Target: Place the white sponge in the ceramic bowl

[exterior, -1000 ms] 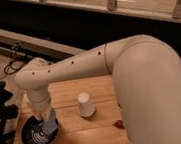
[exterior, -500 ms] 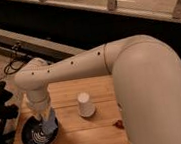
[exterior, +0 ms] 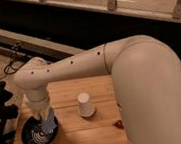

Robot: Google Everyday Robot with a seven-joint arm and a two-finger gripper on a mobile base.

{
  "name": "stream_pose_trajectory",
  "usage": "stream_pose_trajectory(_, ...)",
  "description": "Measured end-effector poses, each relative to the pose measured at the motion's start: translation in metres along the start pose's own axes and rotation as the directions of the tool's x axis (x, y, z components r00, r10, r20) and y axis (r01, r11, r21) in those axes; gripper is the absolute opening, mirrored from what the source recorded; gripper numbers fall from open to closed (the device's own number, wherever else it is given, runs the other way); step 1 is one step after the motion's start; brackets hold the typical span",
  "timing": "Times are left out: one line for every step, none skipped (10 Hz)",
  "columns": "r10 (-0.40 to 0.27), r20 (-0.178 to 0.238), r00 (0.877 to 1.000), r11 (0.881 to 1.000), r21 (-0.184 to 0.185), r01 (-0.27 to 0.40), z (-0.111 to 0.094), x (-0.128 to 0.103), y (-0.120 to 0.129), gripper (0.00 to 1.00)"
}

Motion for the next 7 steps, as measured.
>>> stream_pose_trajectory(-0.023, 0.021, 1.000, 1.000, 0.017, 0.023, 0.002, -0.002, -0.010, 0.00)
stream_pose_trajectory(-0.042, 0.034, 0.999, 0.999, 0.030, 0.041, 0.004, -0.004, -0.021, 0.00)
stream_pose_trajectory(-0.070, 0.055, 0.996, 0.996, 0.060, 0.066, 0.008, -0.008, -0.039, 0.00)
stream_pose_trajectory(-0.093, 0.070, 0.993, 0.992, 0.094, 0.086, 0.011, -0.011, -0.053, 0.00)
stream_pose_trajectory(-0.108, 0.082, 0.991, 0.988, 0.121, 0.098, 0.013, -0.013, -0.062, 0.04)
stream_pose_trajectory(-0.116, 0.087, 0.989, 0.986, 0.133, 0.104, 0.015, -0.014, -0.065, 0.04)
stream_pose_trajectory(-0.127, 0.088, 0.988, 0.983, 0.145, 0.113, 0.016, -0.016, -0.066, 0.01)
